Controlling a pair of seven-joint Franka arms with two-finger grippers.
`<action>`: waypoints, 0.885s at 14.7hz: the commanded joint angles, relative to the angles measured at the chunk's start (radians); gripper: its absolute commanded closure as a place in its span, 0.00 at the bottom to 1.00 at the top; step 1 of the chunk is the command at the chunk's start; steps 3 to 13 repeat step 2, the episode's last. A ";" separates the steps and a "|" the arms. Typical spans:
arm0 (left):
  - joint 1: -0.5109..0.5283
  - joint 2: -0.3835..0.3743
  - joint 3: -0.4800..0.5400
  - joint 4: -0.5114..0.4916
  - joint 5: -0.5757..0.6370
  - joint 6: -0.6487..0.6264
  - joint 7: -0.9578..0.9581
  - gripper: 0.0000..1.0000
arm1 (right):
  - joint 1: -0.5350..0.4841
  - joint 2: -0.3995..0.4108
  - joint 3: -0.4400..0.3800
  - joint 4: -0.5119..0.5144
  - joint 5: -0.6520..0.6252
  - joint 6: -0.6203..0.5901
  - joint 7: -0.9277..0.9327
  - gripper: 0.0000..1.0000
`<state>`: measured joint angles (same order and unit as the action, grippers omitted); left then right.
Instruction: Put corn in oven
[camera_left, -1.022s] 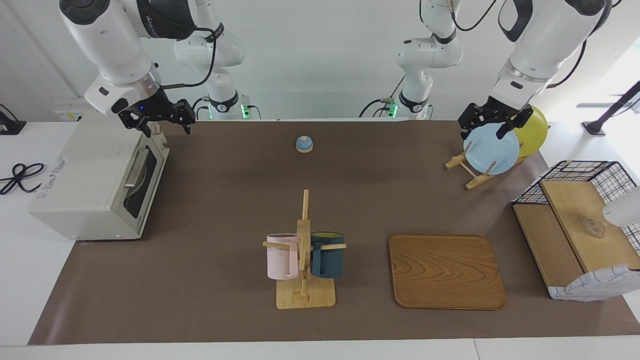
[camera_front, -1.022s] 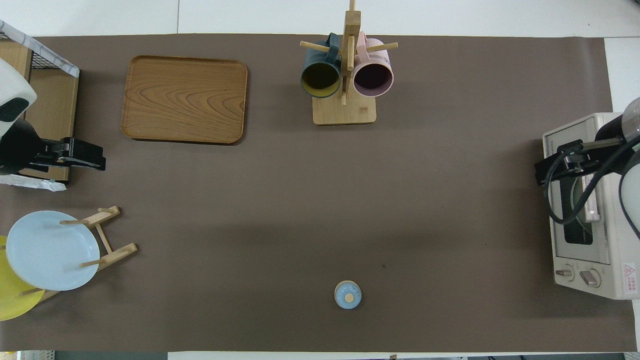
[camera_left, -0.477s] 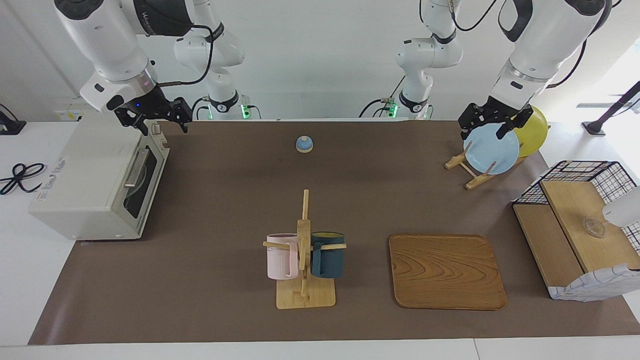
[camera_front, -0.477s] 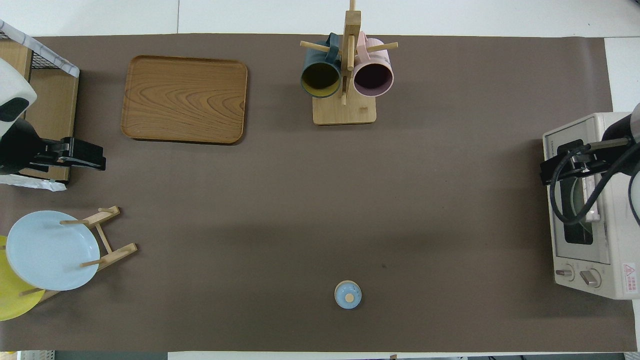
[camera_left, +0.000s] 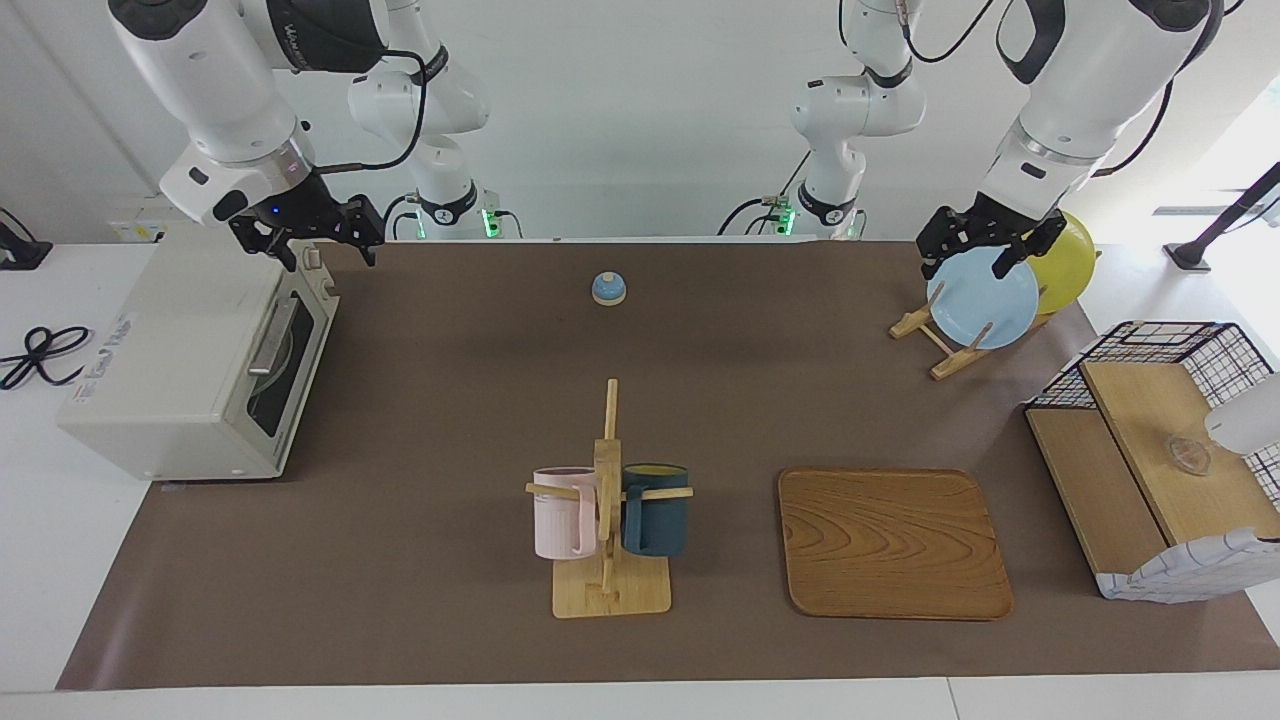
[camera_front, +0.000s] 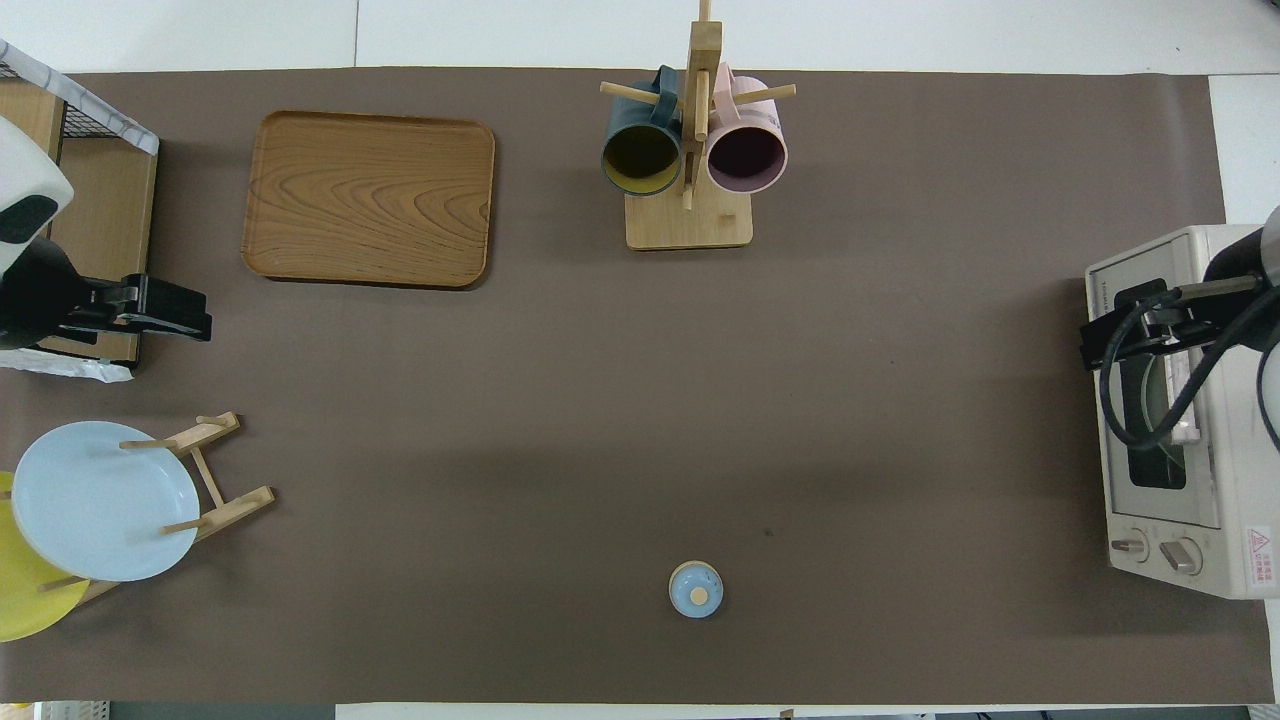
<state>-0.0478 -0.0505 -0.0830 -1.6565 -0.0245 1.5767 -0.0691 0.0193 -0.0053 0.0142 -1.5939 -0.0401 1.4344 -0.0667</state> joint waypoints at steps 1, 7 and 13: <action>0.016 -0.012 -0.012 -0.019 -0.005 0.008 0.003 0.00 | -0.002 -0.005 0.001 0.002 0.006 0.004 0.015 0.00; 0.016 -0.012 -0.012 -0.019 -0.005 0.008 0.003 0.00 | -0.002 -0.005 0.001 0.000 0.006 0.004 0.013 0.00; 0.016 -0.012 -0.012 -0.019 -0.005 0.008 0.003 0.00 | -0.002 -0.005 0.001 0.000 0.006 0.004 0.013 0.00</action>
